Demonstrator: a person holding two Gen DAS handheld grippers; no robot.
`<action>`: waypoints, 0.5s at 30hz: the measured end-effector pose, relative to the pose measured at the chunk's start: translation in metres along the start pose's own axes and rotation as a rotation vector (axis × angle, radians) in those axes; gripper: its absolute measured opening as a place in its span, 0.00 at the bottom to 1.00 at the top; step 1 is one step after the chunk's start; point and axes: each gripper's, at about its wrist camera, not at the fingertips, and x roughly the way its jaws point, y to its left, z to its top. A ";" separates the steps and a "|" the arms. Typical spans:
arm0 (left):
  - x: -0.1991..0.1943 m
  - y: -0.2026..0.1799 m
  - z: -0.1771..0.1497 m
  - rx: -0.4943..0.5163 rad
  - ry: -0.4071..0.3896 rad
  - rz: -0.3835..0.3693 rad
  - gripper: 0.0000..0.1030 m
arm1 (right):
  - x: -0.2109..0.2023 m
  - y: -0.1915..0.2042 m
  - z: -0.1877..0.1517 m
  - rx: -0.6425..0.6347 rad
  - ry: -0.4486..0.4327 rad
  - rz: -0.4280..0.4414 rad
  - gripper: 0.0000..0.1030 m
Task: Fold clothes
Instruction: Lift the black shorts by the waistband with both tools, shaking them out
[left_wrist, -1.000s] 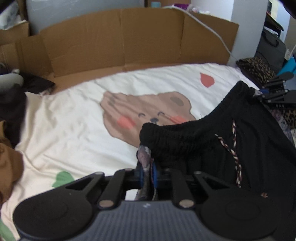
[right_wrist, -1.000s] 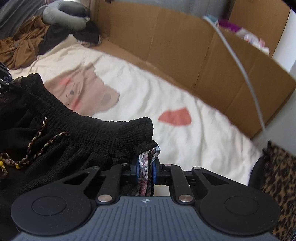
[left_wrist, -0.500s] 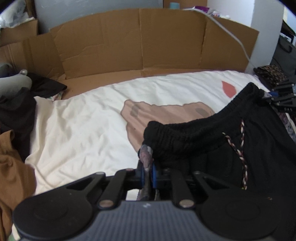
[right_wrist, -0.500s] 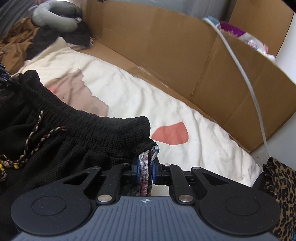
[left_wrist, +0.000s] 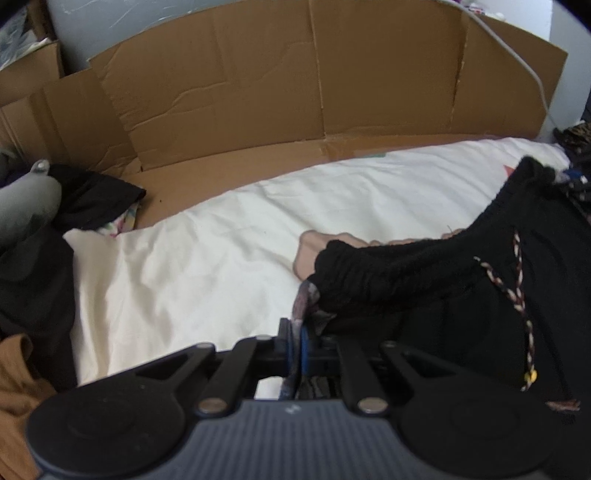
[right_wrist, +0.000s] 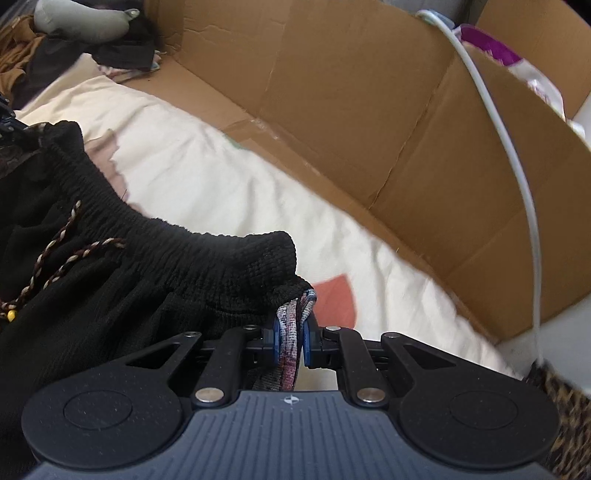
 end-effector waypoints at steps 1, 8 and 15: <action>0.001 0.002 0.002 -0.007 -0.002 0.000 0.05 | 0.001 0.000 0.004 -0.012 -0.001 -0.009 0.09; -0.008 0.017 0.014 -0.038 -0.046 0.030 0.04 | -0.002 -0.004 0.035 -0.062 -0.047 -0.040 0.09; -0.007 0.030 0.028 -0.044 -0.064 0.062 0.04 | 0.009 -0.001 0.059 -0.108 -0.051 -0.061 0.10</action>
